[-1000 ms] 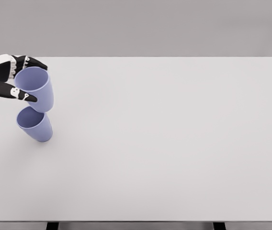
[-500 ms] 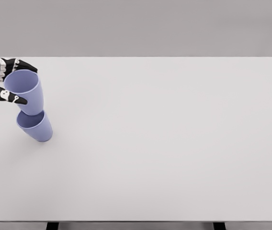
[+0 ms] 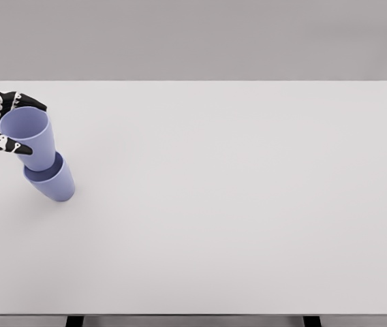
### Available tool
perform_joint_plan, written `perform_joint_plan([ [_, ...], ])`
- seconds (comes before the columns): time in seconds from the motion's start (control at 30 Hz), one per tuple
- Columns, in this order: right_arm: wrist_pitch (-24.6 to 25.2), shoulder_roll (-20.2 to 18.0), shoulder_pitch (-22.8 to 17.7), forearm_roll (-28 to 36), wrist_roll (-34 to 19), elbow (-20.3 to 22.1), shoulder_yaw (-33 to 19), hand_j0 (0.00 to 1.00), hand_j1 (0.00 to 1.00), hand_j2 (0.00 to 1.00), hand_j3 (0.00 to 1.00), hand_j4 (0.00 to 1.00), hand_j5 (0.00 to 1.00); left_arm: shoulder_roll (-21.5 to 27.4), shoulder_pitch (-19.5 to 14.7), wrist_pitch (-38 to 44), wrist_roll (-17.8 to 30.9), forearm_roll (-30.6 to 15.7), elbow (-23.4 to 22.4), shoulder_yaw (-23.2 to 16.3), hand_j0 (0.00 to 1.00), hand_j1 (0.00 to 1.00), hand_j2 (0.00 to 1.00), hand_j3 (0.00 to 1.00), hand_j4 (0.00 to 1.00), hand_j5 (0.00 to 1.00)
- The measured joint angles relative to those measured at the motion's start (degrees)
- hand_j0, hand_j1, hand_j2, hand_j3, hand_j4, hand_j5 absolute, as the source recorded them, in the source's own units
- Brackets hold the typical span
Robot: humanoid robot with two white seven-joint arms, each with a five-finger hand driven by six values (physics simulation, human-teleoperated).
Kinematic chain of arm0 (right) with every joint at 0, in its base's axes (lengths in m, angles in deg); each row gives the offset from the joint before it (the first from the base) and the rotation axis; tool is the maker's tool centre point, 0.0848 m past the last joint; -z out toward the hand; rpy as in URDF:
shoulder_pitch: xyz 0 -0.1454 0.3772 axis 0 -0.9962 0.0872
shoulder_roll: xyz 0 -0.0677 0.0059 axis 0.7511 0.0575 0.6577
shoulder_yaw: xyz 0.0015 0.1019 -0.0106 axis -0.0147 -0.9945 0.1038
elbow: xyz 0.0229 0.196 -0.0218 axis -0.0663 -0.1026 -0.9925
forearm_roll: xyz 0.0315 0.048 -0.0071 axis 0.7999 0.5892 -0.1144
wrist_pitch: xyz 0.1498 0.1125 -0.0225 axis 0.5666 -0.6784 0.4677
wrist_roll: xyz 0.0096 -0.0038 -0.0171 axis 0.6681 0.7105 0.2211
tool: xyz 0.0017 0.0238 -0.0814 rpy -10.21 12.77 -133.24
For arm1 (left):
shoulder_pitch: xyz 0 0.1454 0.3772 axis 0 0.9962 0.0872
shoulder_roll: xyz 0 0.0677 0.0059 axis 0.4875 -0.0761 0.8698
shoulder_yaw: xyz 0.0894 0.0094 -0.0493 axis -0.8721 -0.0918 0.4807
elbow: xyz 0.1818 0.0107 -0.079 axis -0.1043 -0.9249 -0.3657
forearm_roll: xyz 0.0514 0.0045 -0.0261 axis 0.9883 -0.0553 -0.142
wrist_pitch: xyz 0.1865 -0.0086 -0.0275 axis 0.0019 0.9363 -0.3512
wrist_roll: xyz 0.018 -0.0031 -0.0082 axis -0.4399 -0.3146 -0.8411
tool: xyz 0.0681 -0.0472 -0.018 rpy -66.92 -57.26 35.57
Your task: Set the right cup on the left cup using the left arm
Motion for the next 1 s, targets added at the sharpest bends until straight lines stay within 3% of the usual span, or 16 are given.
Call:
perform_joint_plan([
  [1.0,0.00,0.00,0.00,0.00,0.00,0.00,0.00,1.00,1.00,1.00,1.00,1.00,1.00,3.38,0.37,-0.18,0.48,-1.68,1.66,0.19,0.69,0.69,0.69,0.69,0.69,0.69],
])
